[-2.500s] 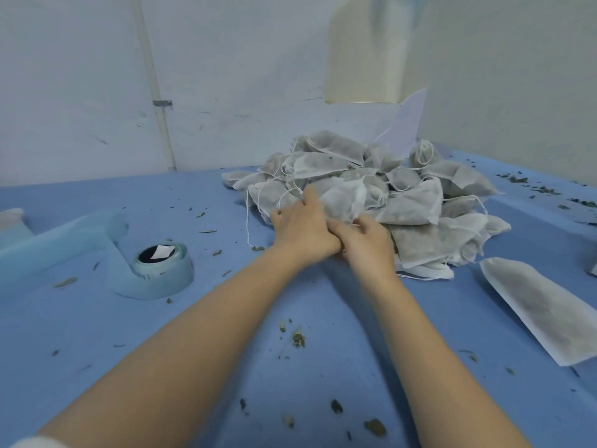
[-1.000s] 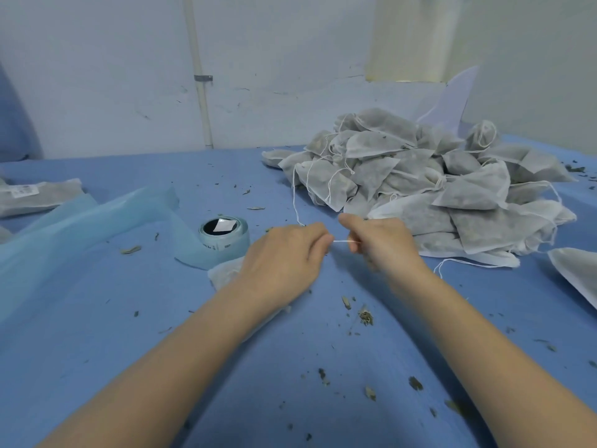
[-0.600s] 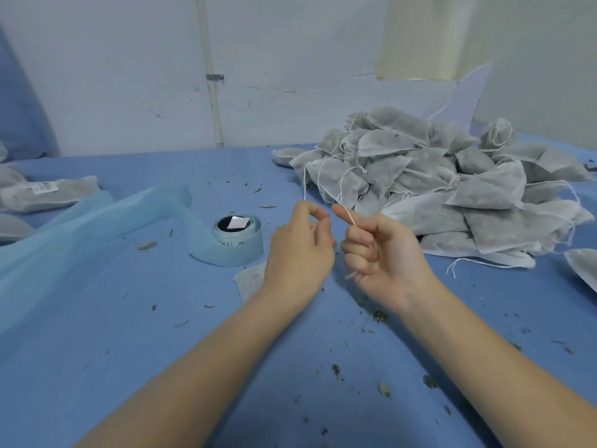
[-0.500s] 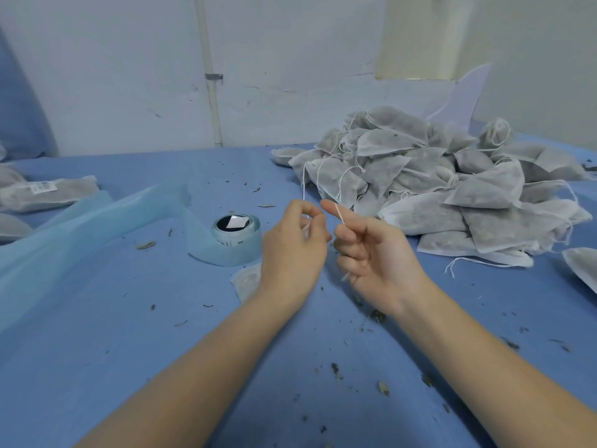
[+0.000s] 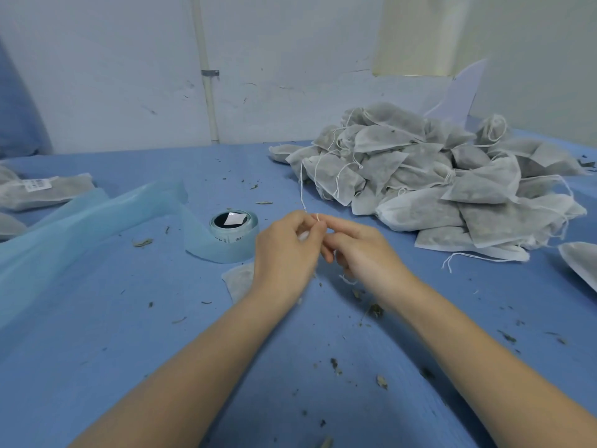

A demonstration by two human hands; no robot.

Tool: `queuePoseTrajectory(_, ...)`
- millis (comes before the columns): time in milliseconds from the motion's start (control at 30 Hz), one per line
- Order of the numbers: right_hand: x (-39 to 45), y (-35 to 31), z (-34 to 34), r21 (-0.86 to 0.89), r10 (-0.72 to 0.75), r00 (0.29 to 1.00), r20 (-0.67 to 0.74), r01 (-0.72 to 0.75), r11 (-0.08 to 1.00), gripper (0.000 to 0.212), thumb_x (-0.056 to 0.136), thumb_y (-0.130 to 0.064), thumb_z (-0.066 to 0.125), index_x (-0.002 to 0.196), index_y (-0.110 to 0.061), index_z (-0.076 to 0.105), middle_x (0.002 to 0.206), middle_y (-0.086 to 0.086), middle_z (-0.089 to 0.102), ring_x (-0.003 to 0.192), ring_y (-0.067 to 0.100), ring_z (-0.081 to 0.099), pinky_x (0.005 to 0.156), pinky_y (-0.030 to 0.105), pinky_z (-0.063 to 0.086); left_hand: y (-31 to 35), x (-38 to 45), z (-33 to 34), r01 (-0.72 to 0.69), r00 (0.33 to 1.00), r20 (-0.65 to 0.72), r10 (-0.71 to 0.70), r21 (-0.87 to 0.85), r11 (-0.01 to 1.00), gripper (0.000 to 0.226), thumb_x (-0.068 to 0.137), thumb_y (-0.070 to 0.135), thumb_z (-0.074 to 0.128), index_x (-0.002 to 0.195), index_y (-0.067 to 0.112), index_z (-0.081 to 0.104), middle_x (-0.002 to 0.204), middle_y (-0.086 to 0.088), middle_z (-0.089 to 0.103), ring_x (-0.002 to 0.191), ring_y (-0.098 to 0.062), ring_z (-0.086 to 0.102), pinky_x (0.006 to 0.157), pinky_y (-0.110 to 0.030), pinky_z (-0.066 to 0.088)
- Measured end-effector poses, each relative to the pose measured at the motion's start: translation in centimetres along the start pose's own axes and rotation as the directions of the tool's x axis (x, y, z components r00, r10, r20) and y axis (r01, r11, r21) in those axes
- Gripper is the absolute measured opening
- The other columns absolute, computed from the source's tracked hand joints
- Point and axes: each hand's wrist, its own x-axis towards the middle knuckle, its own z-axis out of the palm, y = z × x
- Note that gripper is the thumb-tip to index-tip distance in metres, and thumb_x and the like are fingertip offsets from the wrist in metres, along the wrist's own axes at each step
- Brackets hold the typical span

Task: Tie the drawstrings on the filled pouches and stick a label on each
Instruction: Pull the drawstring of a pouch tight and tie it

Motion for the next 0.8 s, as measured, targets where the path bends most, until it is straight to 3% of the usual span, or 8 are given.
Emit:
queuePoseTrajectory(167,0.0,0.2,0.2,-0.229,-0.14,0.983,-0.121,0.109,0.967,0.011,0.091,-0.016,0.053,0.093,-0.027,0.053,0.062,-0.007,0.062,0.052,-0.001,0.048,0.053,0.011,0.036,0.2,-0.1,0.2,0.018,0.999,-0.05,-0.014,0.075,0.997,0.016,0.091,0.022,0.056,0.079,0.015,0.065,0.061,0.013,0.054,0.066,-0.009,0.049,0.059,-0.017,0.032)
queuePoseTrajectory(267,0.1,0.6,0.2,-0.236,-0.163,0.959,-0.23,0.108,0.966,0.026,0.088,-0.028,0.064,0.084,-0.027,0.039,0.069,-0.002,0.065,0.059,0.001,0.052,0.055,0.011,0.038,0.1,-0.1,0.2,0.038,0.997,-0.064,-0.037,0.009,0.999,0.019,0.091,0.024,0.055,0.08,0.013,0.065,0.071,0.008,0.065,0.073,-0.011,0.055,0.062,-0.017,0.035)
queuePoseTrajectory(433,0.5,0.9,-0.7,-0.028,-0.015,0.98,-0.197,0.01,1.0,0.011,0.083,-0.031,0.069,0.081,-0.024,0.061,0.066,-0.006,0.061,0.062,0.004,0.054,0.047,0.009,0.038,0.0,-0.1,0.0,0.115,0.99,-0.055,-0.128,-0.199,0.973,0.016,0.09,0.026,0.059,0.077,0.02,0.065,0.069,0.011,0.069,0.071,-0.001,0.06,0.065,-0.01,0.04)
queuePoseTrajectory(500,0.6,1.1,-1.2,0.018,0.016,0.991,-0.13,-0.014,1.0,0.008,0.084,-0.03,0.069,0.077,-0.025,0.068,0.071,-0.003,0.059,0.061,0.007,0.051,0.049,0.012,0.04,-0.1,0.0,-0.1,0.151,0.985,-0.033,-0.17,-0.321,0.935,0.017,0.09,0.024,0.06,0.074,0.023,0.065,0.069,0.008,0.07,0.075,-0.006,0.062,0.073,-0.019,0.044)
queuePoseTrajectory(567,0.6,1.3,-1.7,0.005,0.016,0.995,-0.099,-0.016,1.0,0.011,0.084,-0.031,0.07,0.075,-0.026,0.072,0.062,-0.011,0.055,0.056,0.004,0.047,0.057,0.02,0.041,-0.1,0.0,-0.3,0.182,0.98,0.002,-0.201,-0.433,0.883,0.02,0.091,0.021,0.06,0.071,0.024,0.065,0.068,0.007,0.069,0.077,-0.01,0.064,0.076,-0.024,0.045)
queuePoseTrajectory(700,0.5,1.0,-2.4,0.08,0.023,0.997,-0.078,-0.017,0.997,0.009,0.082,-0.027,0.072,0.079,-0.02,0.075,0.045,-0.022,0.049,0.043,-0.002,0.043,0.052,0.016,0.035,0.4,-0.5,-0.5,0.211,0.977,0.154,-0.146,-0.618,0.757,0.024,0.091,0.007,0.057,0.069,0.015,0.066,0.058,0.006,0.063,0.055,-0.001,0.056,0.055,-0.008,0.042)
queuePoseTrajectory(767,0.5,0.7,-2.6,0.126,0.033,0.997,-0.073,-0.024,0.992,0.009,0.078,-0.026,0.074,0.073,-0.018,0.074,0.042,-0.019,0.045,0.039,0.002,0.033,0.043,0.013,0.03,0.4,-0.7,-0.5,0.18,0.976,0.206,-0.076,-0.557,0.811,0.026,0.09,0.008,0.058,0.068,0.017,0.068,0.058,0.006,0.06,0.045,-0.001,0.05,0.047,-0.009,0.038)
queuePoseTrajectory(800,0.5,0.4,-2.7,0.152,0.044,0.996,-0.071,-0.033,0.988,0.011,0.076,-0.024,0.075,0.067,-0.019,0.074,0.043,-0.017,0.041,0.04,0.005,0.029,0.04,0.013,0.028,0.4,-0.7,-0.4,0.139,0.977,0.209,-0.043,-0.473,0.87,0.026,0.089,0.011,0.06,0.067,0.021,0.068,0.06,0.006,0.059,0.047,-0.002,0.049,0.051,-0.012,0.038)
